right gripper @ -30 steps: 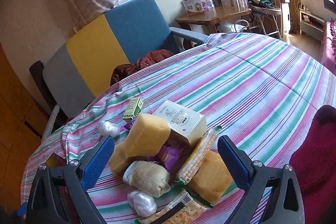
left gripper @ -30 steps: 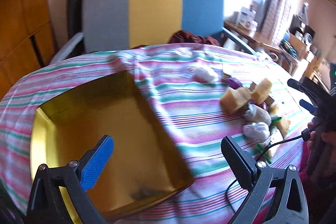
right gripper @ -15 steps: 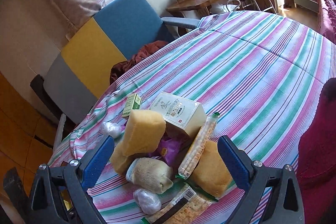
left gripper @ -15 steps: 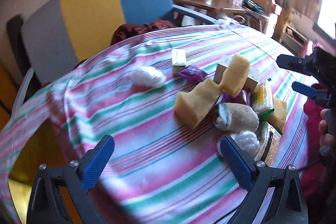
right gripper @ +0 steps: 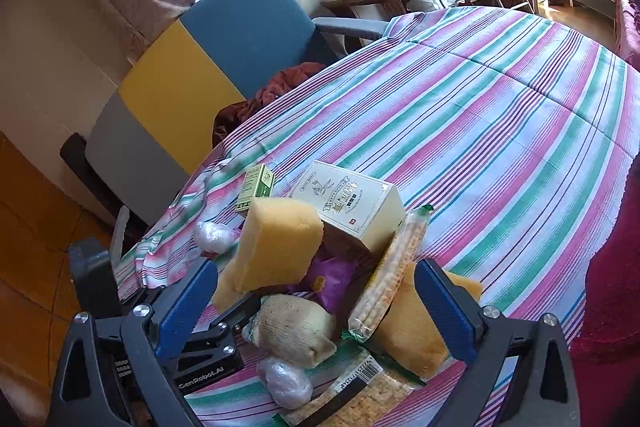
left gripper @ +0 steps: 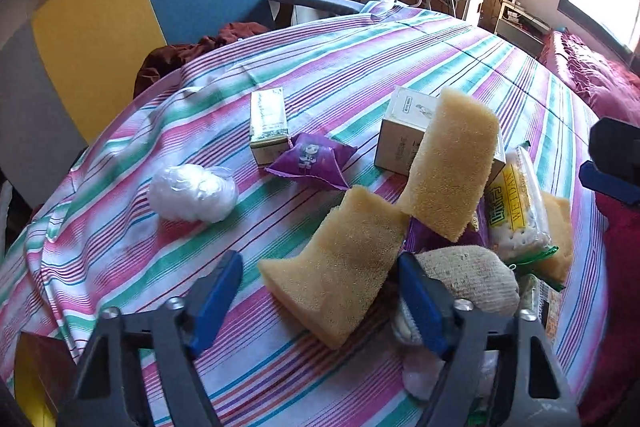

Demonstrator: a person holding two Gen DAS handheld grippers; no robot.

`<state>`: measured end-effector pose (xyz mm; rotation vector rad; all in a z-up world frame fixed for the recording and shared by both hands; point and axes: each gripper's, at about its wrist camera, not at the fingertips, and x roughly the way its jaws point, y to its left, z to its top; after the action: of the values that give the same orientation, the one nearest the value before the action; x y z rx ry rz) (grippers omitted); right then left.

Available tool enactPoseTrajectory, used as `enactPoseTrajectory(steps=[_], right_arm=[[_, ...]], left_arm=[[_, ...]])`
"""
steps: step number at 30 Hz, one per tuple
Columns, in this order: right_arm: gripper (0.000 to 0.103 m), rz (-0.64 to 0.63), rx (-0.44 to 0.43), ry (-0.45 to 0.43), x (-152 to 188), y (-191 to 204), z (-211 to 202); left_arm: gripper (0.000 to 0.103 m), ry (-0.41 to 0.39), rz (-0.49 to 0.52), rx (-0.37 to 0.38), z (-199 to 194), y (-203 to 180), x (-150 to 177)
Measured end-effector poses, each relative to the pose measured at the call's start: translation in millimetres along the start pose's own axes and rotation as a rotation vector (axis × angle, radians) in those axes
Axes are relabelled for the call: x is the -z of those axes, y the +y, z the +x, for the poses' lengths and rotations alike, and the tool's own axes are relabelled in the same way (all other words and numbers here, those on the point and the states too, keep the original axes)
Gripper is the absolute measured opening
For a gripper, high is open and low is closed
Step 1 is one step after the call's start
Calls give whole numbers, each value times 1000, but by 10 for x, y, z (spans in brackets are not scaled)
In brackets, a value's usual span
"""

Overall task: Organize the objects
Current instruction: 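Grasp a yellow sponge with the left gripper, then carry the yellow sponge with the left gripper while the right gripper grasps the white wrapped ball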

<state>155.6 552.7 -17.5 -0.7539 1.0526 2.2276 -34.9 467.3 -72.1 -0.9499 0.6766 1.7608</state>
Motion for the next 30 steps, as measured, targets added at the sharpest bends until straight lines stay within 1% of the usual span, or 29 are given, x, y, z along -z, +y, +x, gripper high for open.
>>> enactPoseTrajectory(steps=[1,3,6,9,13,15,17,19,21,23,25,27,28,30], right_arm=[[102,3,0,0,-2,-8,2],[101,1,5,1,-11,-11,13],[101,-16,-7,16,-7,23,38],[99,-62,-24,42,25,112,73],[96,-127,-41,94,91,234,145],[90,-170,-52,132,146,310,195],[85,-217,-61,173,220,395,250],[76,-264,-59,194,289,477,276],[60,-305,-68,208,345,548,280],[52,-337,-95,231,410,612,290],[50,-385,-114,277,497,698,343],[49,-448,-92,325,602,788,423],[49,-477,-73,344,655,821,456],[49,-527,-2,364,742,850,519]], left_arm=[[59,6,-26,41,13,25,13],[56,-19,-75,50,-59,69,76],[55,-37,-154,68,-212,150,212],[55,-56,-218,55,-396,215,384],[55,-69,-260,34,-634,247,628],[55,-72,-273,27,-736,253,735],[55,-83,-291,17,-848,261,836],[55,-98,-305,6,-970,281,933],[55,-114,-318,-2,-1105,314,1008],[55,-128,-335,-5,-1222,357,1082],[55,-142,-352,-14,-1337,408,1159],[55,-158,-369,-24,-1458,454,1253],[55,-165,-378,-30,-1516,486,1299],[55,-177,-401,-42,-1637,556,1395]])
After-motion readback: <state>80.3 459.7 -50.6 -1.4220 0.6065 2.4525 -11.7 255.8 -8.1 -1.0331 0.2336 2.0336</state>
